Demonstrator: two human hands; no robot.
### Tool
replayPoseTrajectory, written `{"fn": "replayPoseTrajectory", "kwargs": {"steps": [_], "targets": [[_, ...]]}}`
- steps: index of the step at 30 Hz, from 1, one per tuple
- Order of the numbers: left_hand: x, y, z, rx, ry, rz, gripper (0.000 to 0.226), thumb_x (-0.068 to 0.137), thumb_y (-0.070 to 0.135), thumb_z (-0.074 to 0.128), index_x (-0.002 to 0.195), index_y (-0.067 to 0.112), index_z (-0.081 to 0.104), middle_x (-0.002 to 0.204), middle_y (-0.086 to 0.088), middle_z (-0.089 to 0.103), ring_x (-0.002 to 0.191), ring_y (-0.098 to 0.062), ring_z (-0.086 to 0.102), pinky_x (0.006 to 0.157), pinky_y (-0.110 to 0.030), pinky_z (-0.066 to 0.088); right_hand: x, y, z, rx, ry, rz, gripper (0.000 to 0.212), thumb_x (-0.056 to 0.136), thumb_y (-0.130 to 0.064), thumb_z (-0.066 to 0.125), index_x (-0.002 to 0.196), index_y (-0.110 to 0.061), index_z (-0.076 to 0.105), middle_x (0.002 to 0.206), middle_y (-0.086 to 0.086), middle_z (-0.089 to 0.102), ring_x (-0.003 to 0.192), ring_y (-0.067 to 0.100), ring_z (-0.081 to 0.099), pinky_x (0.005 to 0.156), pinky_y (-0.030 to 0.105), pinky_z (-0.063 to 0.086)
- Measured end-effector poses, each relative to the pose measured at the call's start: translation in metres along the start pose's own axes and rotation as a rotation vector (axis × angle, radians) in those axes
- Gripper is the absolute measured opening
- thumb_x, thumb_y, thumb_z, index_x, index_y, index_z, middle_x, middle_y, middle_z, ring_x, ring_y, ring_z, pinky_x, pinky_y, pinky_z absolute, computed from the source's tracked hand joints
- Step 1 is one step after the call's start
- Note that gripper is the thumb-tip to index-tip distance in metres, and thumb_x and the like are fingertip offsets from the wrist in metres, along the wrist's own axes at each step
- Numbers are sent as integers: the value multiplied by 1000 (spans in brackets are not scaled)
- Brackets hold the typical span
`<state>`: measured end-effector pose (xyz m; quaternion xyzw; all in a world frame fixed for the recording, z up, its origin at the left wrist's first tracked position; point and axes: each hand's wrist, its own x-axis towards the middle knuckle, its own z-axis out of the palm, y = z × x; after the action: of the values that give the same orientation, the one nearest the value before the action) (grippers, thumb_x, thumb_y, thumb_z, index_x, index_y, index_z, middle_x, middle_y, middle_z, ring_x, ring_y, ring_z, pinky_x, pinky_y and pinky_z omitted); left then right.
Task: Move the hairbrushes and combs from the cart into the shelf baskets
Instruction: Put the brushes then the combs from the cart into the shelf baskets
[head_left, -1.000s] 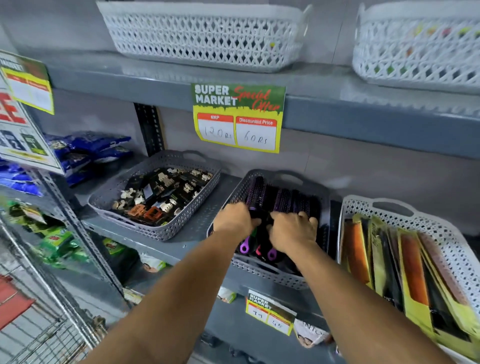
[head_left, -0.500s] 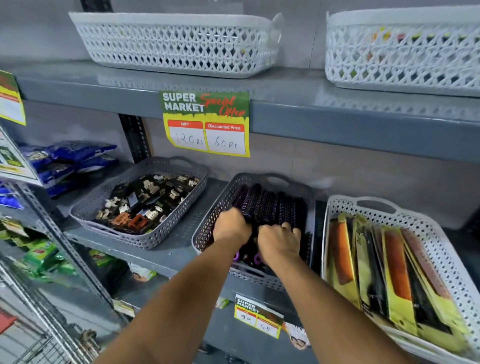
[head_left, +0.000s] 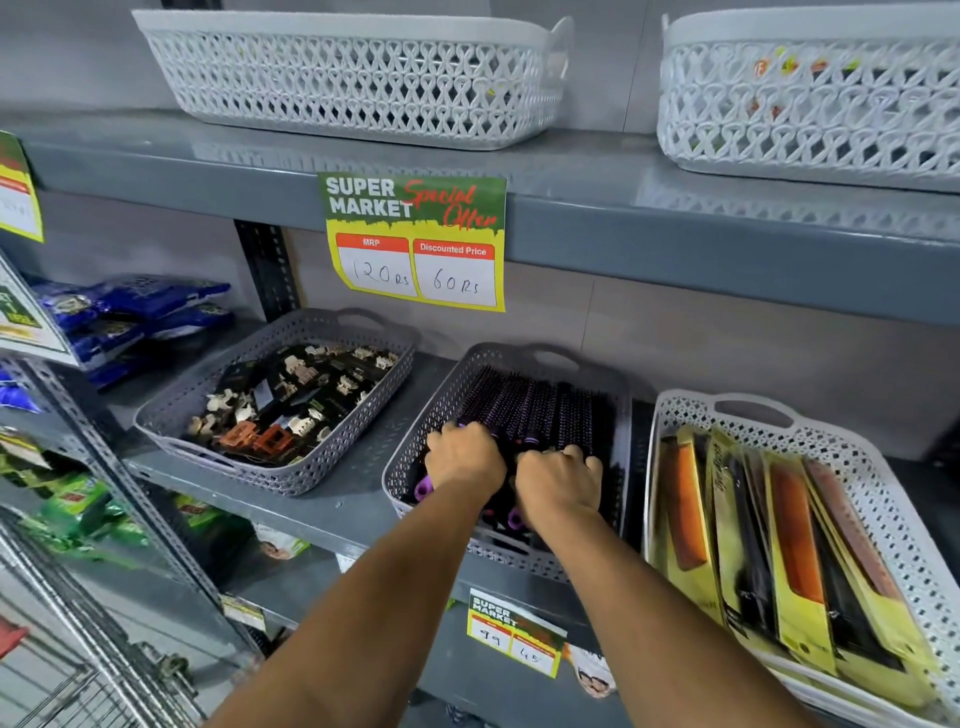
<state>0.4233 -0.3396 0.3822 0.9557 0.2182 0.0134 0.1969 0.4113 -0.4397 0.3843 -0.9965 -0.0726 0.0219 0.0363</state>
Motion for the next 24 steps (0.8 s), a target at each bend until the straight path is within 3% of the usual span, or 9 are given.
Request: {"fn": "replayPoseTrajectory", "kwargs": {"steps": [9,13,18,24], "targets": [[-8,-5,-12,-92,2,65,26,91,15,55,113,4,64,132,-18,48,111,-39,57,93,-46,47,-2,4,-6,-75,-58,-51,30,88,-15,49,113,-24,62,120,4,65,118,28,44,90,41,31],[-16,-25,-38,-2,144,168,27,87,11,53,110,4,66,121,-19,54,109,-41,55,90,-48,48,-5,3,-19,-79,27,-90,39,88,-14,47,123,-28,57,124,3,63,119,28,48,90,42,35],[-34,-82,-79,230,391,314,31,87,22,53,113,7,60,111,-16,56,107,-38,50,85,-46,44,-7,-25,-38,50,224,-211,42,91,-23,46,132,-28,50,131,3,55,119,29,47,94,43,36],[-69,-170,-123,348,525,129,51,92,25,45,140,7,43,143,-19,43,135,-40,30,108,-48,27,-25,-99,-49,101,344,-448,43,92,-24,45,134,-26,48,141,2,48,130,25,39,103,44,31]]}}
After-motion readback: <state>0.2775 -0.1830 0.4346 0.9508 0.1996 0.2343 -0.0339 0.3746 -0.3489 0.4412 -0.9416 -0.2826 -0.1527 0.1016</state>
